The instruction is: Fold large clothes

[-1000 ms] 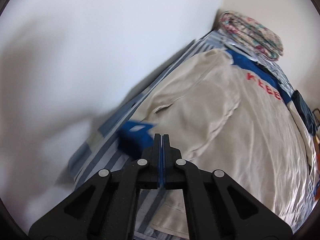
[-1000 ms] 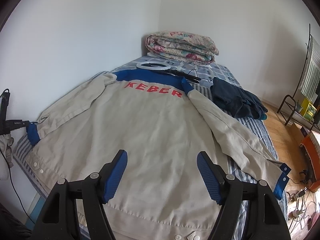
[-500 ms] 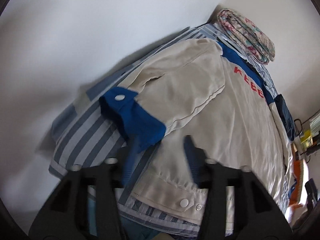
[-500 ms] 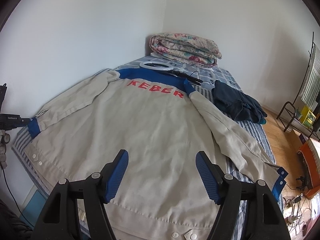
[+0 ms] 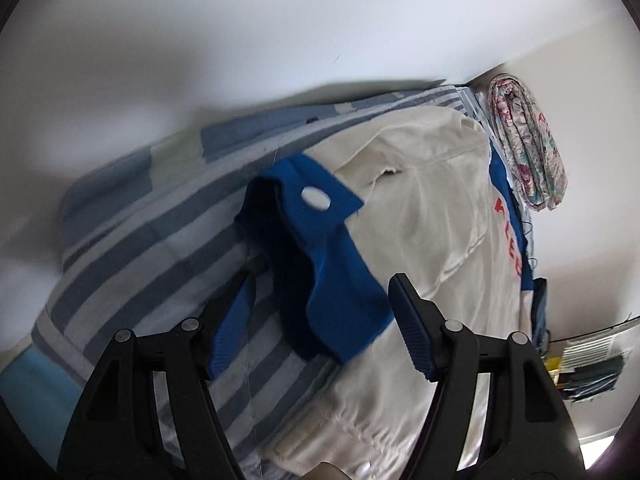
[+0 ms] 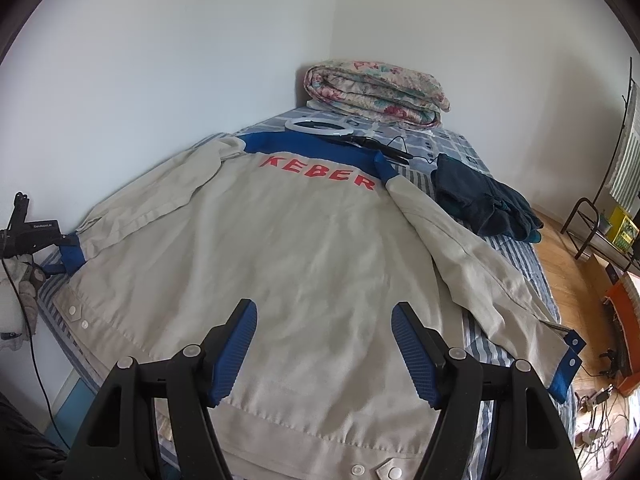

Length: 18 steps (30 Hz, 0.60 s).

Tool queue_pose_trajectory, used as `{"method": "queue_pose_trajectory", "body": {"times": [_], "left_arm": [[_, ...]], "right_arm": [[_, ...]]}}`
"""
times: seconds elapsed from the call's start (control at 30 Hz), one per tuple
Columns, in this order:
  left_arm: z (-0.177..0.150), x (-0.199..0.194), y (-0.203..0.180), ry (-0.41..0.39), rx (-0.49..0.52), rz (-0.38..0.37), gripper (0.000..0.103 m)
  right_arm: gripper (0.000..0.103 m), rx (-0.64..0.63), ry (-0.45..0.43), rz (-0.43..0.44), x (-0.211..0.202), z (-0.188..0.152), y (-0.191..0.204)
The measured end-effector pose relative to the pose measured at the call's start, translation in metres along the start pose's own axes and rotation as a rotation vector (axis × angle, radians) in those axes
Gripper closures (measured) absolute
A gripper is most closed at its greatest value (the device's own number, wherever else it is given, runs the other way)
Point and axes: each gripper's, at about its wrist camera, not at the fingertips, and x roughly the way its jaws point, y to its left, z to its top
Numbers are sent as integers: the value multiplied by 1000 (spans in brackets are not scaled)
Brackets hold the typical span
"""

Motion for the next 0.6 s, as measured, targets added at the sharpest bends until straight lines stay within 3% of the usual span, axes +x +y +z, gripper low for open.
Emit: {"method": "queue_pose_trajectory", "body": {"times": [0.07,0.1,0.13,0.17,0.3,0.4,0.53,0.6], "left_arm": [[4,4,-7,-14,24,33,36],[6,7,-10,-21,36,48,54],[7,9,-13,-23,55,62,84],[8,11,-16,-28,79,84,98],[3,-4,-43,-132,226,127,103],[-11,-31,-81,-238,411,147,103],[-44,-70,-135,-334,662,103,103],[-66,-85,-155,-375,780,76,103]], "right_arm": [[31,2,4,4,2,0,0],[31,2,7,6,2,0,0],[31,3,10,6,3,0,0],[31,4,13,9,4,0,0],[31,9,20,19,4,1,0],[32,18,31,40,4,0,-2],[57,65,83,99,13,0,-9],[58,102,102,129,16,0,-15]]}}
